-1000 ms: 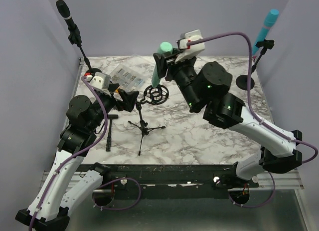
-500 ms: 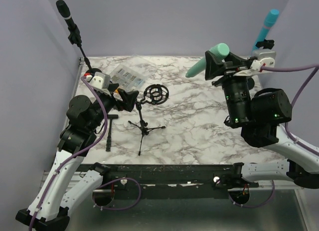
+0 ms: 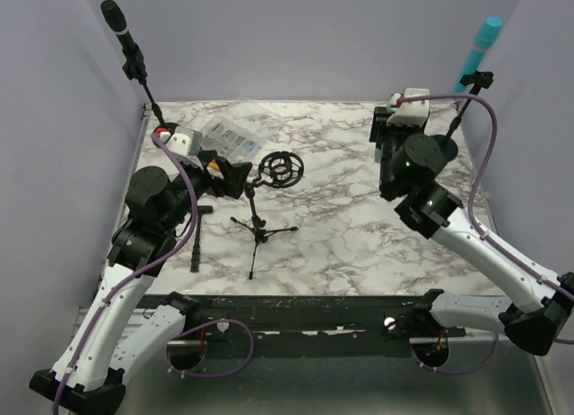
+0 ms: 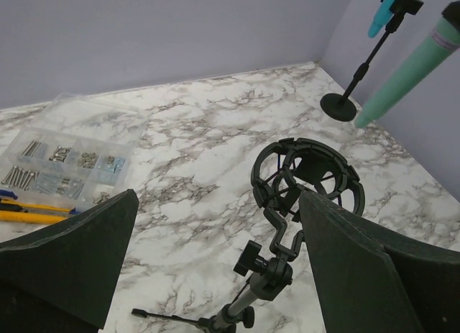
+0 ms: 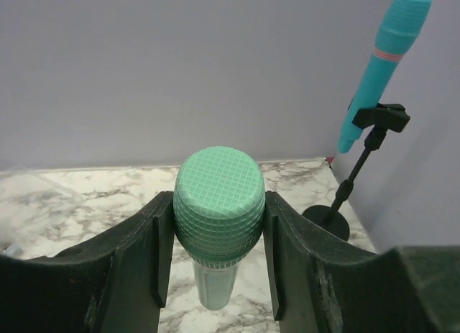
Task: Remove the microphone from the stand
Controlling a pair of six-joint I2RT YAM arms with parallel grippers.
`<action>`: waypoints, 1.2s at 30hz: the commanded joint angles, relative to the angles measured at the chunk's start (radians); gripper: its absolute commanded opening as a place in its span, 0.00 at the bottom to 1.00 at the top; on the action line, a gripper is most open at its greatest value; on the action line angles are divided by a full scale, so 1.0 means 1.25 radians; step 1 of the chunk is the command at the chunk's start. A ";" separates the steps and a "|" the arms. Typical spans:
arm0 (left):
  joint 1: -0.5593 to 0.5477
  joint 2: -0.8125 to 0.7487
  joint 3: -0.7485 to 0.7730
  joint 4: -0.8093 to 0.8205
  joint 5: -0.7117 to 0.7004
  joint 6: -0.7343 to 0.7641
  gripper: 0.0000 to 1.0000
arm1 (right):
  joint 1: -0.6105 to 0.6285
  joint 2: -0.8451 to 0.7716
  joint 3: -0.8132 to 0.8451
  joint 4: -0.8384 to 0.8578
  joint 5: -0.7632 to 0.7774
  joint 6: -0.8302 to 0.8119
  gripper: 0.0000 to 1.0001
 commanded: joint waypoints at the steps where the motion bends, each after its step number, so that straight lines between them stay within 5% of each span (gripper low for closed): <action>1: -0.005 0.005 -0.001 -0.002 -0.011 -0.004 0.99 | -0.168 0.106 0.085 -0.233 -0.226 0.291 0.01; 6: -0.006 0.006 -0.002 -0.004 -0.019 -0.001 0.99 | -0.315 0.309 0.241 -0.395 -0.497 0.500 0.01; 12: -0.006 0.002 -0.001 -0.006 -0.027 0.003 0.99 | -0.421 0.511 0.365 -0.417 -0.796 0.680 0.01; 22: -0.009 -0.010 0.001 -0.009 -0.037 0.011 0.98 | -0.430 0.890 0.652 -0.444 -1.025 0.903 0.01; 29: -0.009 -0.017 -0.001 -0.008 -0.047 0.015 0.98 | -0.430 1.016 0.632 -0.262 -1.130 1.071 0.01; 36: -0.010 -0.029 0.002 -0.008 -0.040 0.012 0.99 | -0.430 1.026 0.534 -0.178 -1.088 1.089 0.03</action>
